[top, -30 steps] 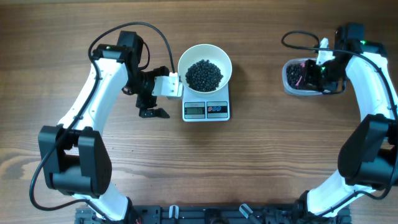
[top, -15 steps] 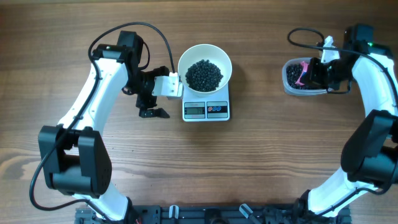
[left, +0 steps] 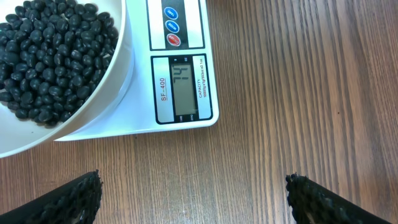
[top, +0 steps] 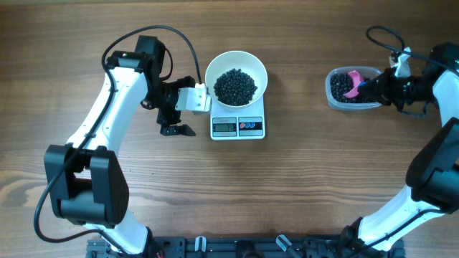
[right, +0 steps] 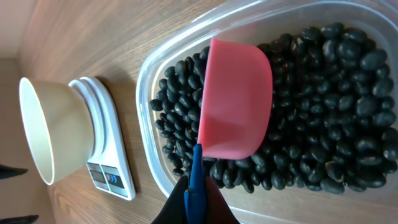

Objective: Scoop item into bowl and weigh 150g on scale
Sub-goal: 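Push the pink scoop into the beans in the tub with the right gripper, then lift the filled scoop out of the tub toward the bowl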

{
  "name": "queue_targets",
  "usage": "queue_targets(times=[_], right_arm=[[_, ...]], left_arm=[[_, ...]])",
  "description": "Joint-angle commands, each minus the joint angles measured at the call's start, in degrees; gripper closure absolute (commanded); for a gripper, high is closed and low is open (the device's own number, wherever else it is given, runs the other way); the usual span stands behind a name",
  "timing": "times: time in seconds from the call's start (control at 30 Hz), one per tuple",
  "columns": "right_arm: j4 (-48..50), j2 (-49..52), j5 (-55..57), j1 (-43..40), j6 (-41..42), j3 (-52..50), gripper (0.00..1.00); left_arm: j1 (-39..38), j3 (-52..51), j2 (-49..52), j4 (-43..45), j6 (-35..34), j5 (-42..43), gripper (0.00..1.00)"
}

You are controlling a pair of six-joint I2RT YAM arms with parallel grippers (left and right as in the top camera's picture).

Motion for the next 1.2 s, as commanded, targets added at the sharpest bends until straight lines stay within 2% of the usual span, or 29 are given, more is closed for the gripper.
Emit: queue_targets(times=[0.0, 0.7, 1.17], right_arm=[[2.6, 0.5, -5.0, 0.0, -3.0, 0.4, 0.96], [-1.0, 0.5, -15.6, -9.6, -3.3, 0.4, 0.96], [-2.1, 0.5, -21.9, -10.3, -3.4, 0.4, 0.96]], left_arm=[[-0.2, -0.4, 0.0, 0.0, -0.1, 0.1, 0.00], [-0.2, -0.4, 0.0, 0.0, -0.1, 0.1, 0.00], [-0.2, -0.4, 0.0, 0.0, -0.1, 0.1, 0.00]])
